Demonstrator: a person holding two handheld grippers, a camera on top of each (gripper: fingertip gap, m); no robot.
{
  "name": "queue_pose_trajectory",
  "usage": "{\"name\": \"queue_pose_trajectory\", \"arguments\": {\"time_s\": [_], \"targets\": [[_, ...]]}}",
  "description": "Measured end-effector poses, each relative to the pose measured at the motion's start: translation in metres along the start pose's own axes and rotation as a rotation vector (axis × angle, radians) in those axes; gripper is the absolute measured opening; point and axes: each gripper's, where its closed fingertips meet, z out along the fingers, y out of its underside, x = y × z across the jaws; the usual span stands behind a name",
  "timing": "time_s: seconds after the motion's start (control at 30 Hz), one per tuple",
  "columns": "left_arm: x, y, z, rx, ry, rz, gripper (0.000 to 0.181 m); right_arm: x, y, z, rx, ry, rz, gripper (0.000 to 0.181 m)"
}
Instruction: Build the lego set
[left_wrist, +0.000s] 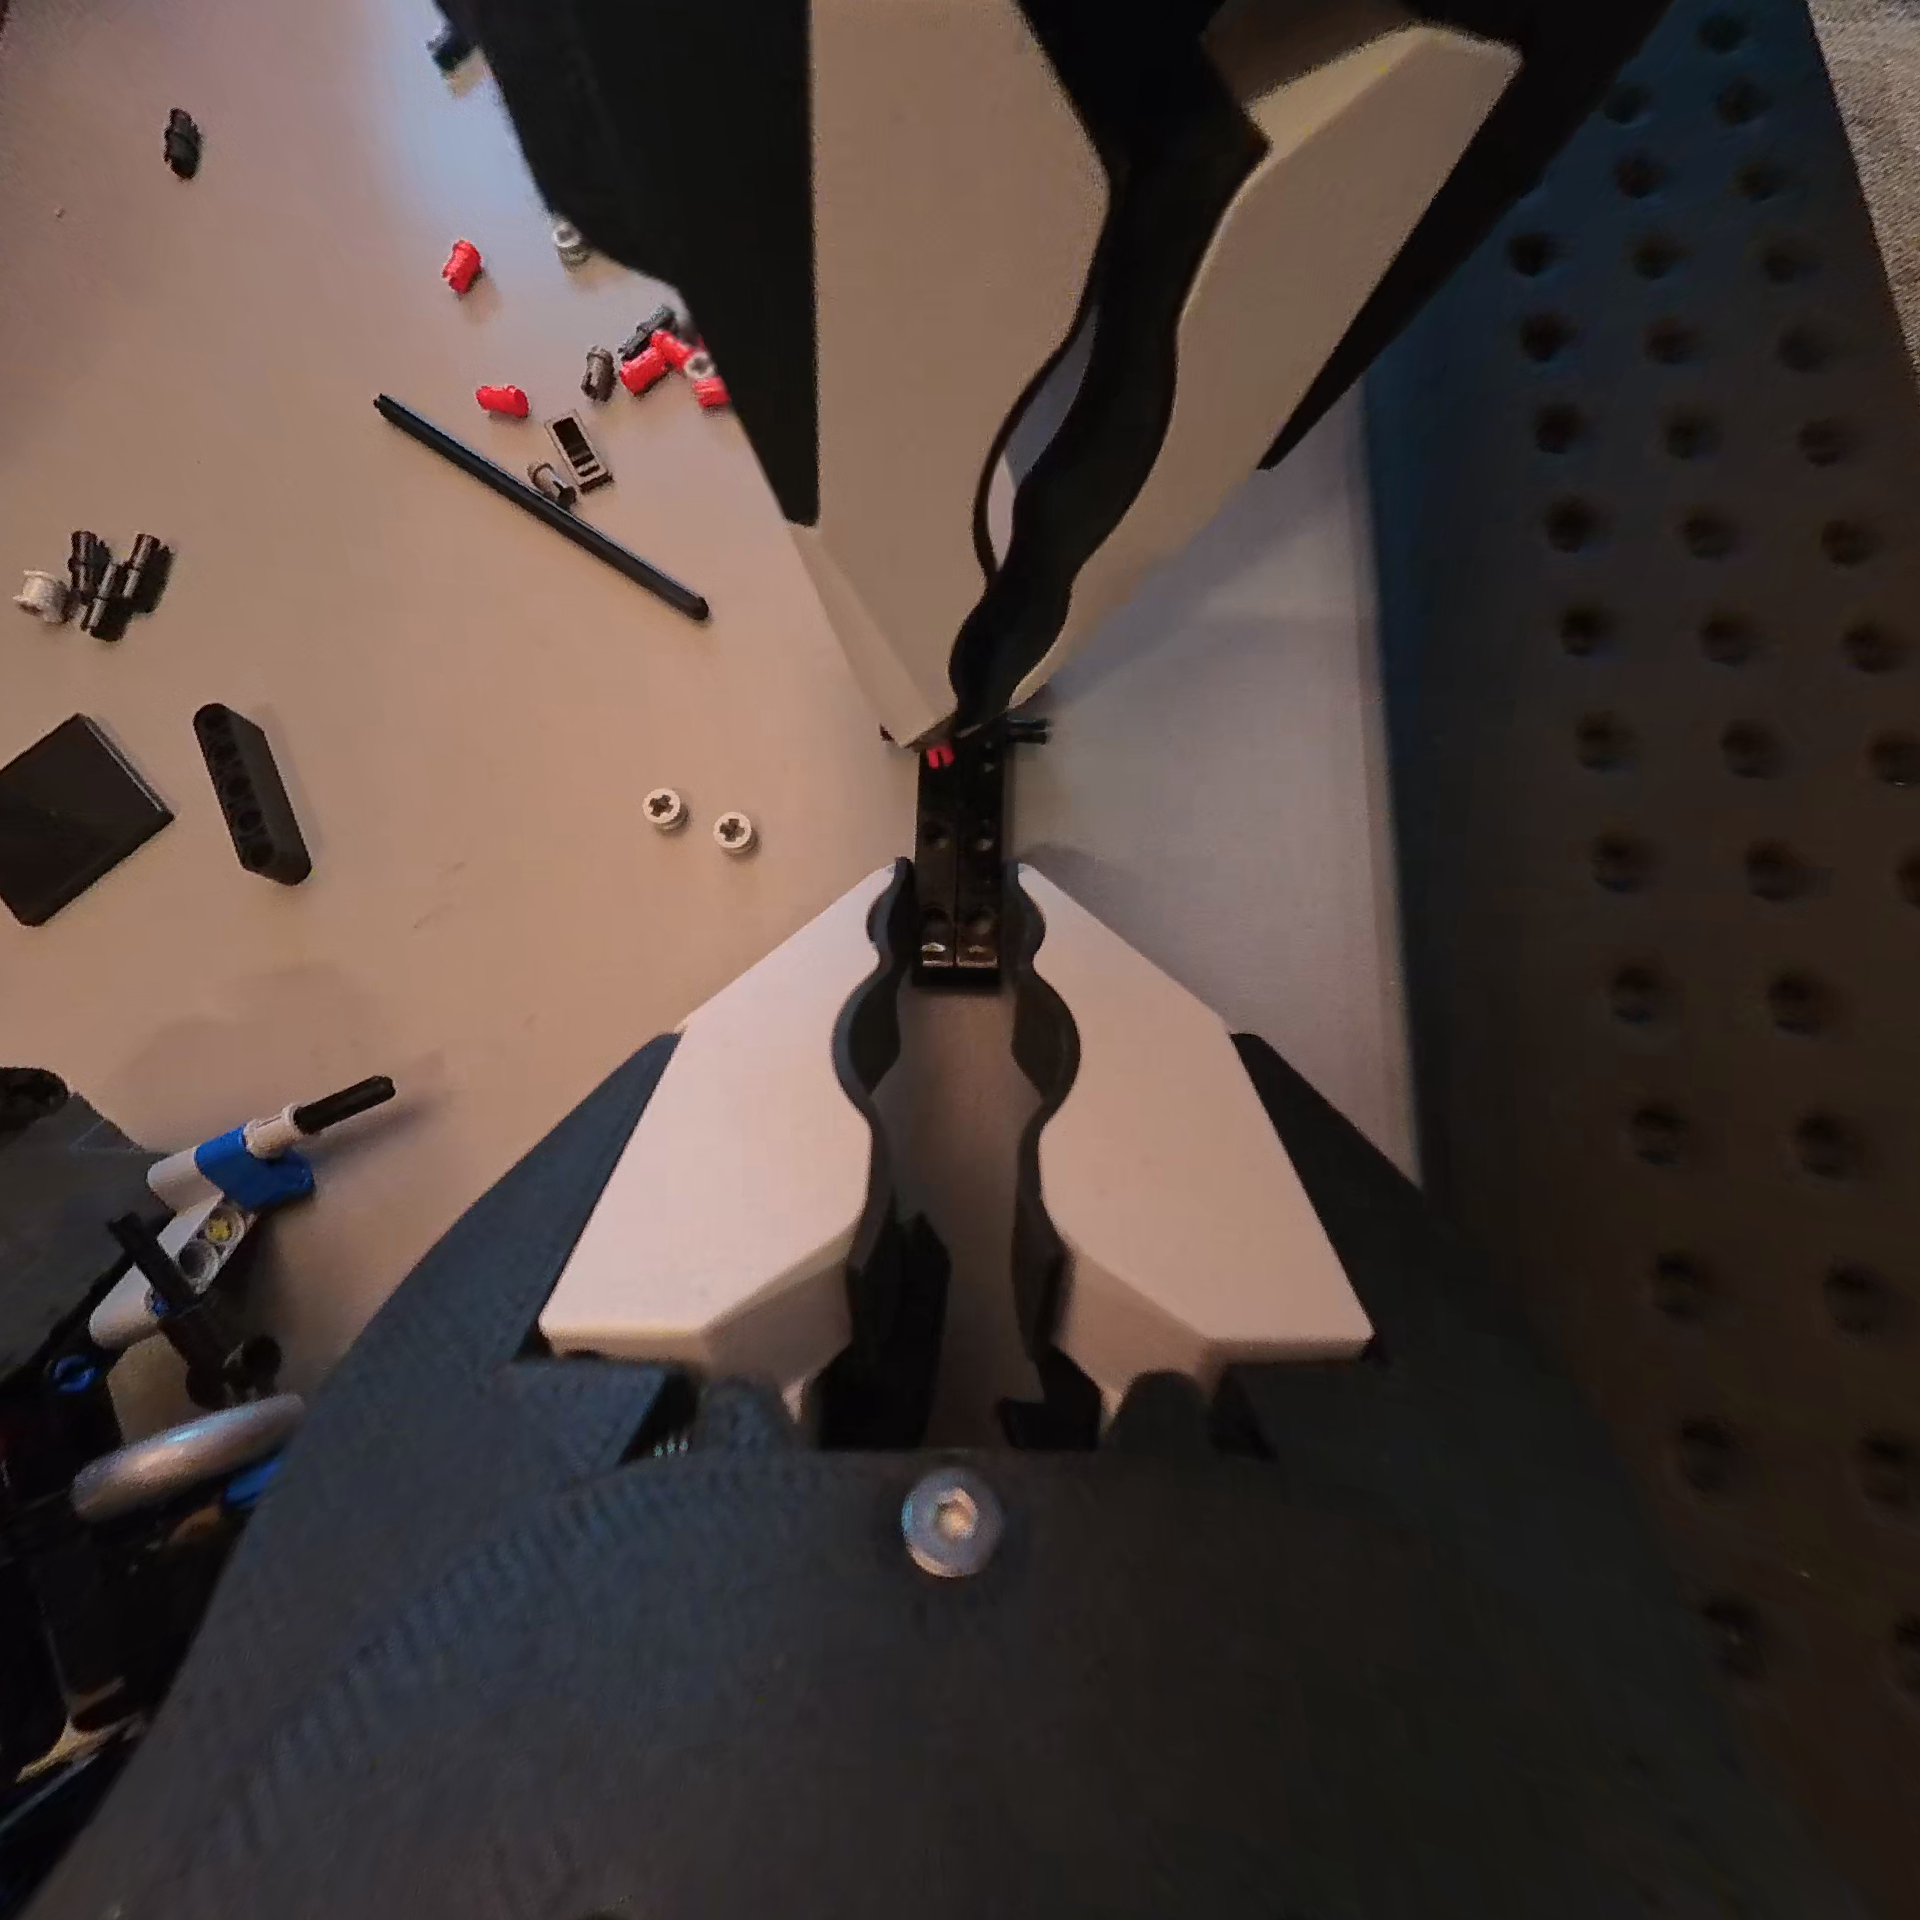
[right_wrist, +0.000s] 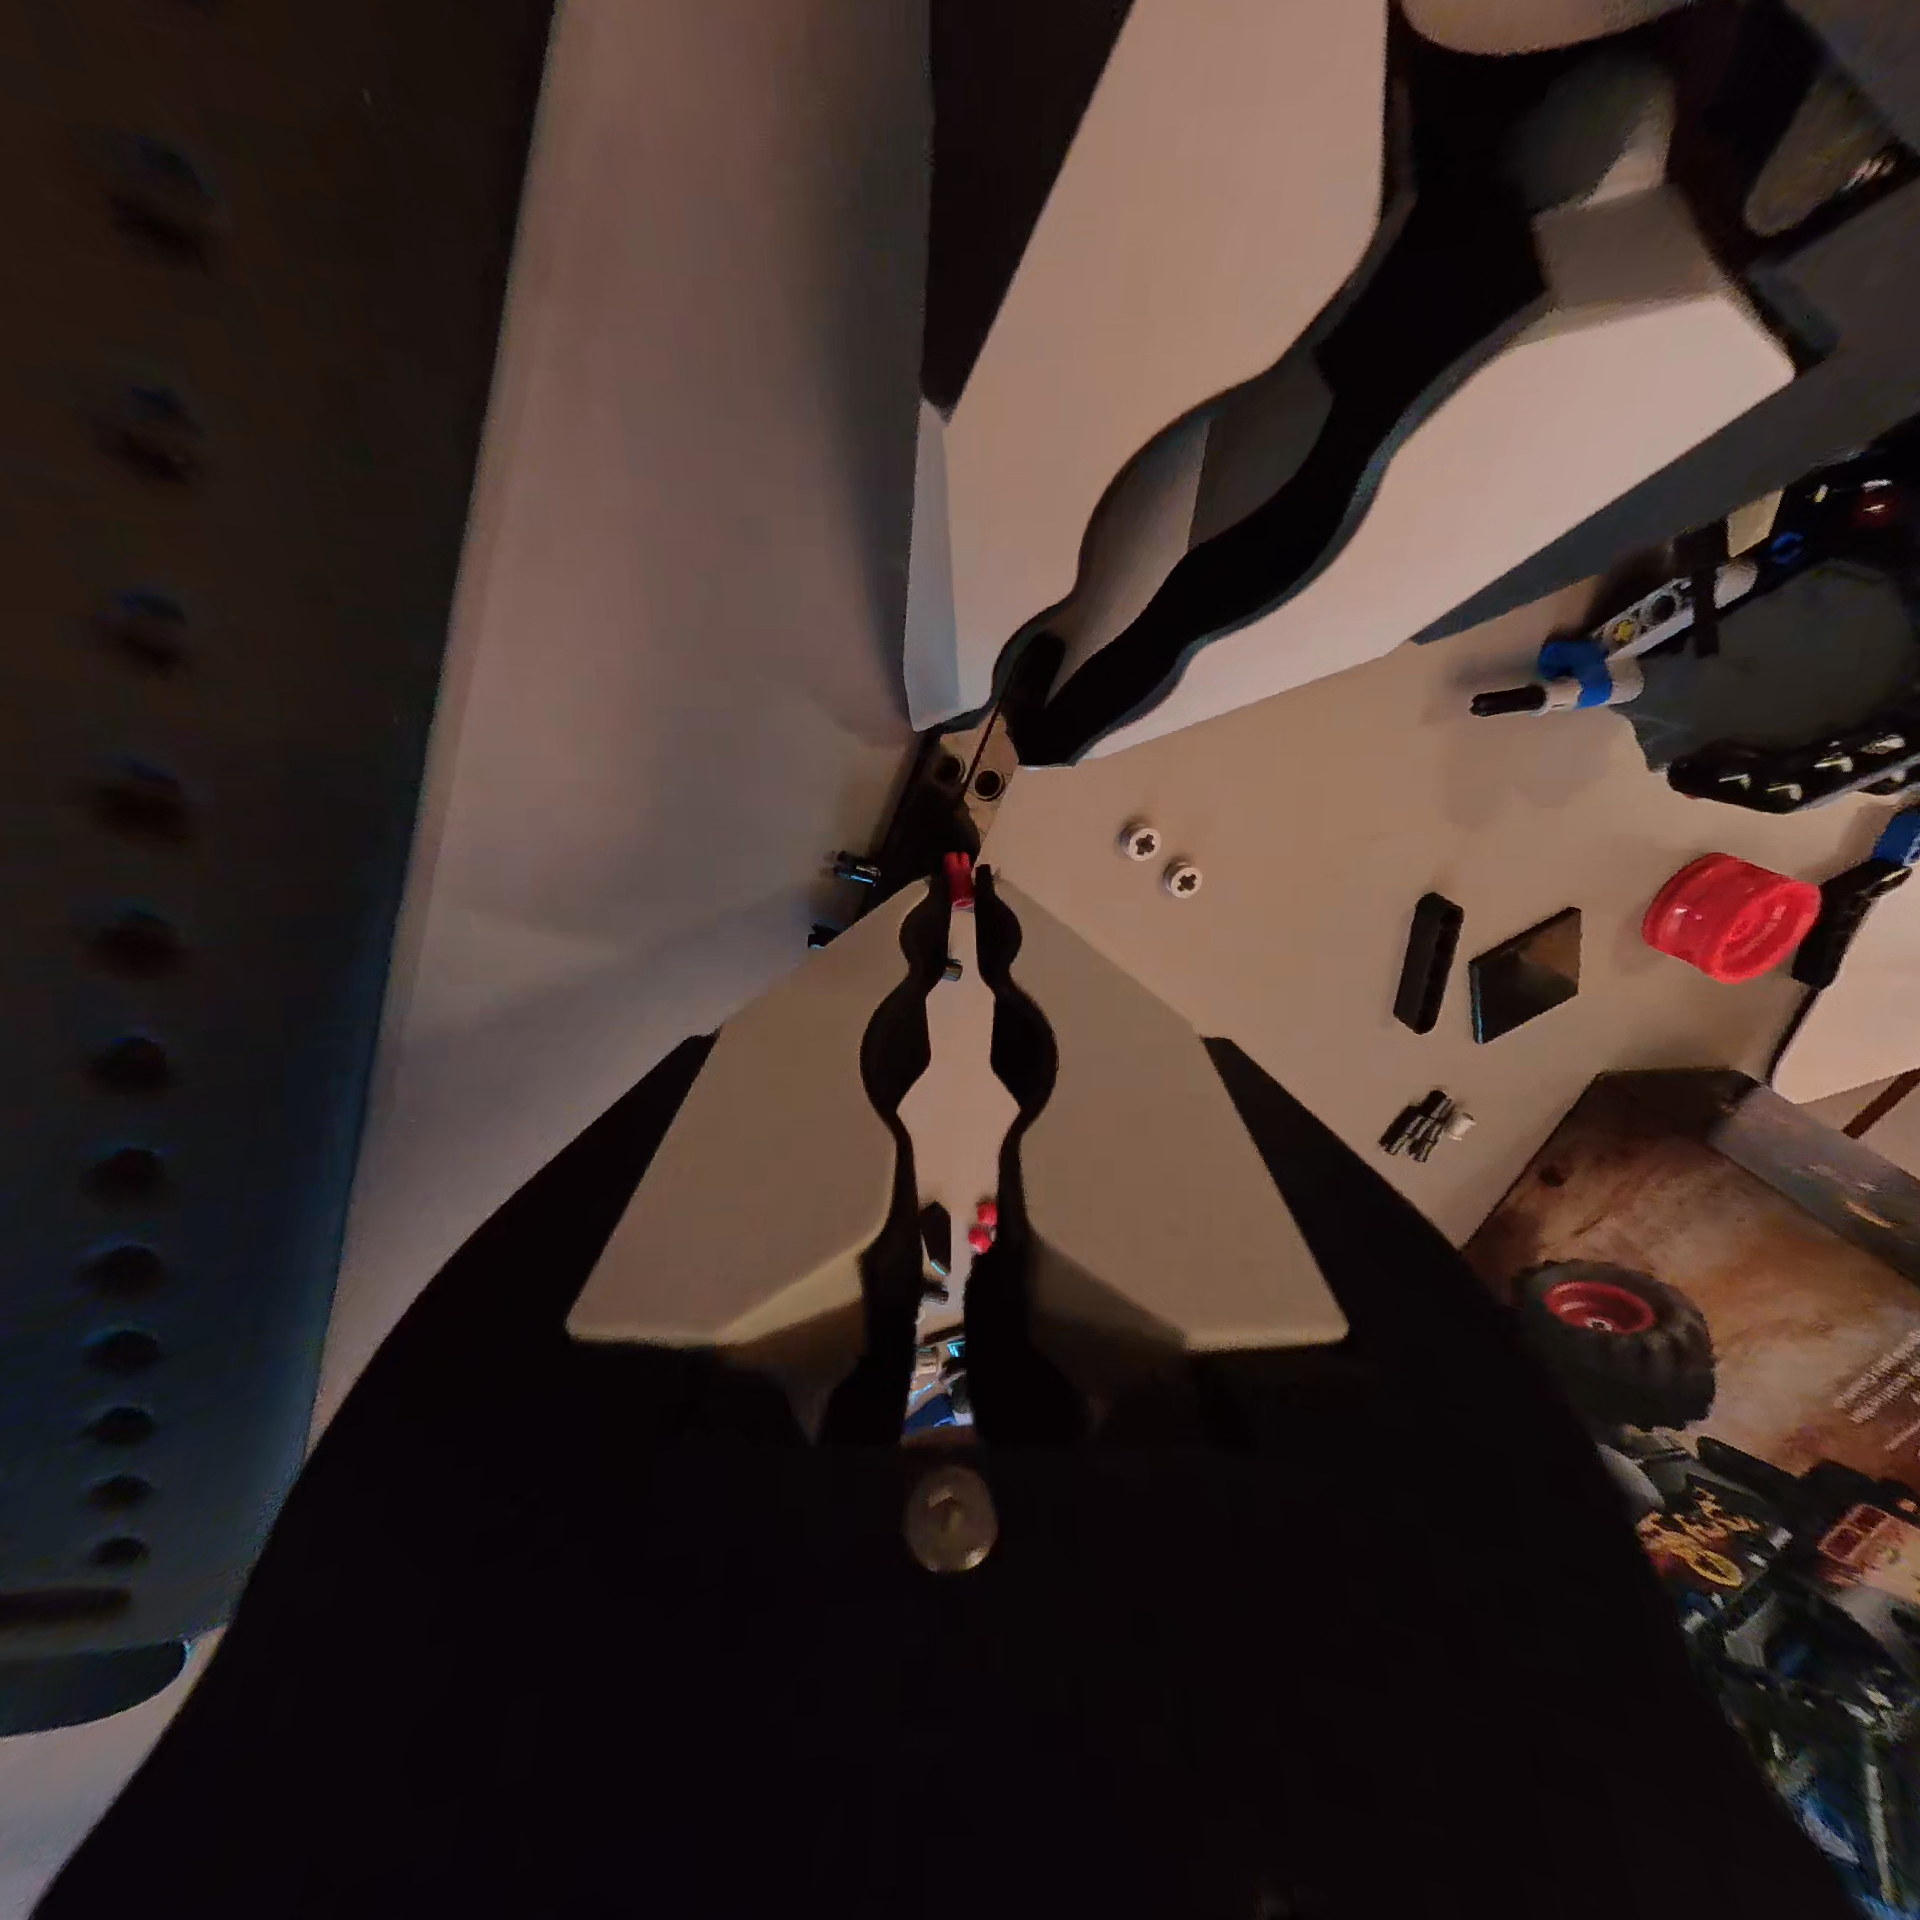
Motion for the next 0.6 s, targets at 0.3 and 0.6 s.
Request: {"name": "queue_pose_trajectory", "arguments": {"time_s": [0.3, 0.6], "targets": [[0.001, 0.0, 0.001, 0.001, 0.005, 0.0, 0.015, 0.0, -0.003, -0.002, 0.08, 0.037, 0.052, 0.002], [0.0, 0.0, 0.001, 0.001, 0.001, 0.003, 0.015, -0.002, -0.007, -0.001, 0.11, 0.028, 0.062, 0.002]]}}
